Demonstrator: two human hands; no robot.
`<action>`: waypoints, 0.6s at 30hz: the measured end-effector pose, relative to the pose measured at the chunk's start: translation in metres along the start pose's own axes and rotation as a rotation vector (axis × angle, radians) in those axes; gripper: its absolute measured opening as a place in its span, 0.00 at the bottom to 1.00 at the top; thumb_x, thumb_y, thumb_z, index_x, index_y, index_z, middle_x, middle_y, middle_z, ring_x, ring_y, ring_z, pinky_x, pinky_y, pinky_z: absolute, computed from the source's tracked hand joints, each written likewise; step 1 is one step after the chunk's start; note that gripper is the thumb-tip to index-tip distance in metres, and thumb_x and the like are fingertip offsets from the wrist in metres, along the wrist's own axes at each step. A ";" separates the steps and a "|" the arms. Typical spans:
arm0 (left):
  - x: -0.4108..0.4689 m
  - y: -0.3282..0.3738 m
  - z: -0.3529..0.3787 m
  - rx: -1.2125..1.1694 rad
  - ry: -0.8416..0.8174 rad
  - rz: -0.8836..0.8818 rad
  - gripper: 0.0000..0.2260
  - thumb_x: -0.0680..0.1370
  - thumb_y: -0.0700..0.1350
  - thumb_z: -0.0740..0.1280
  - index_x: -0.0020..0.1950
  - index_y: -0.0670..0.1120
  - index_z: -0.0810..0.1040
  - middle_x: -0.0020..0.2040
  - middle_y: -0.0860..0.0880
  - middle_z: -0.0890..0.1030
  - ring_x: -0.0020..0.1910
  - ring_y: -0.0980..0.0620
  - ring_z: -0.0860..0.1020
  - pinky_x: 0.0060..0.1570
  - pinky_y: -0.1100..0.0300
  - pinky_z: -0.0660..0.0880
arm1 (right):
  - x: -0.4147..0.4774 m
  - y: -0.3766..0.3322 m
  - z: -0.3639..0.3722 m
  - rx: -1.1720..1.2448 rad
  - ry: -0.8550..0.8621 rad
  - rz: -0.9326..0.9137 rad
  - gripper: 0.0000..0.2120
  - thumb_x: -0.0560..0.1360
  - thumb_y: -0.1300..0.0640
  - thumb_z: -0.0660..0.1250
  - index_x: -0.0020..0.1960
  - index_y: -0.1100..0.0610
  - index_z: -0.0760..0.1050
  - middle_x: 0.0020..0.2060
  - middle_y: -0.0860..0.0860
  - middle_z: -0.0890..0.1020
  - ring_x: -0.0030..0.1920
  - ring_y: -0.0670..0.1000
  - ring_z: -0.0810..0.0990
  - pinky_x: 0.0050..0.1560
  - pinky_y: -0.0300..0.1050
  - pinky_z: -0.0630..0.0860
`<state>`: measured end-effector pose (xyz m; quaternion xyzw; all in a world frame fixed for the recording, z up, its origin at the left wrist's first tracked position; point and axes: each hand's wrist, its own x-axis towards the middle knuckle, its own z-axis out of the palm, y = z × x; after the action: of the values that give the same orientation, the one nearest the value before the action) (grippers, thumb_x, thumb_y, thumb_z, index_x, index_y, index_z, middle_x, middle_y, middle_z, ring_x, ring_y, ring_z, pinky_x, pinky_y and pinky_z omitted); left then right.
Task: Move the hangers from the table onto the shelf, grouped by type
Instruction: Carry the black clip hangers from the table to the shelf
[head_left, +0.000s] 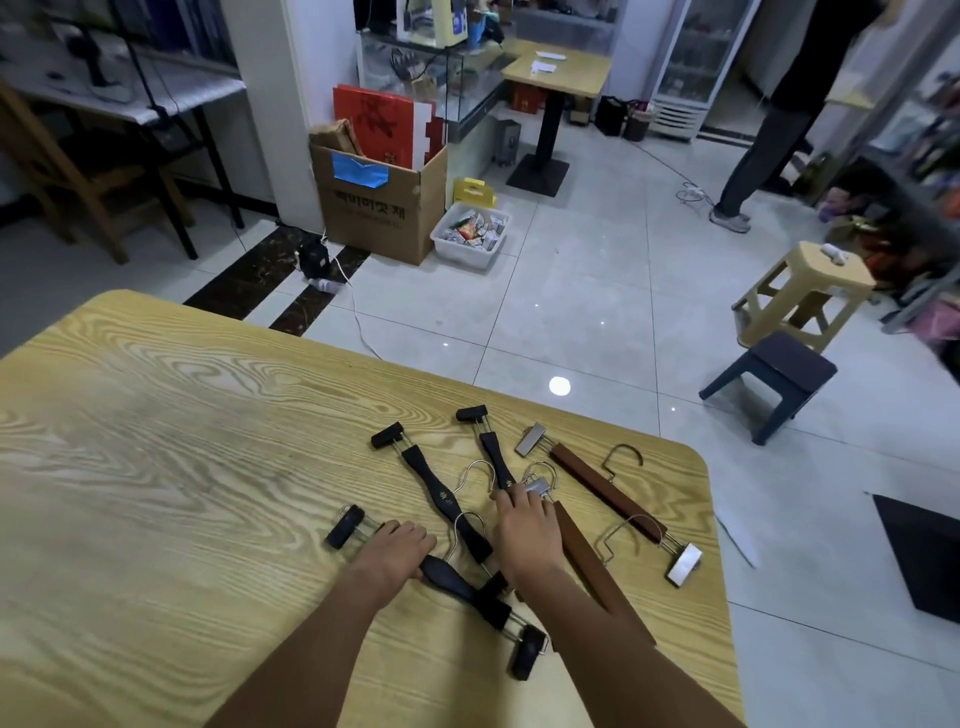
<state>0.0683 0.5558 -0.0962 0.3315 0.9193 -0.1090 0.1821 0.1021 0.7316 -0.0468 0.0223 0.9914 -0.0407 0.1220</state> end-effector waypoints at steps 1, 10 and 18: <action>-0.001 -0.001 0.001 -0.018 0.006 -0.010 0.15 0.80 0.40 0.59 0.66 0.44 0.66 0.65 0.46 0.70 0.67 0.47 0.66 0.68 0.56 0.58 | 0.001 -0.001 -0.002 -0.012 0.000 0.008 0.24 0.78 0.60 0.60 0.74 0.57 0.60 0.72 0.57 0.64 0.72 0.59 0.61 0.73 0.54 0.58; -0.023 -0.017 -0.006 -0.175 0.072 -0.009 0.19 0.78 0.54 0.62 0.65 0.47 0.66 0.64 0.50 0.69 0.65 0.50 0.65 0.66 0.58 0.56 | 0.003 -0.009 -0.025 -0.044 0.028 0.024 0.23 0.77 0.61 0.60 0.71 0.58 0.63 0.68 0.57 0.67 0.70 0.60 0.63 0.72 0.55 0.58; -0.057 -0.035 -0.017 -0.338 0.202 -0.084 0.07 0.78 0.51 0.62 0.52 0.52 0.66 0.49 0.56 0.65 0.60 0.53 0.67 0.60 0.61 0.57 | 0.006 -0.003 -0.049 -0.038 0.094 0.039 0.22 0.79 0.60 0.56 0.73 0.57 0.62 0.71 0.57 0.66 0.71 0.59 0.63 0.72 0.54 0.59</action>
<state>0.0821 0.5019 -0.0548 0.2668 0.9511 0.0729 0.1373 0.0839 0.7332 -0.0010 0.0412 0.9960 -0.0182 0.0766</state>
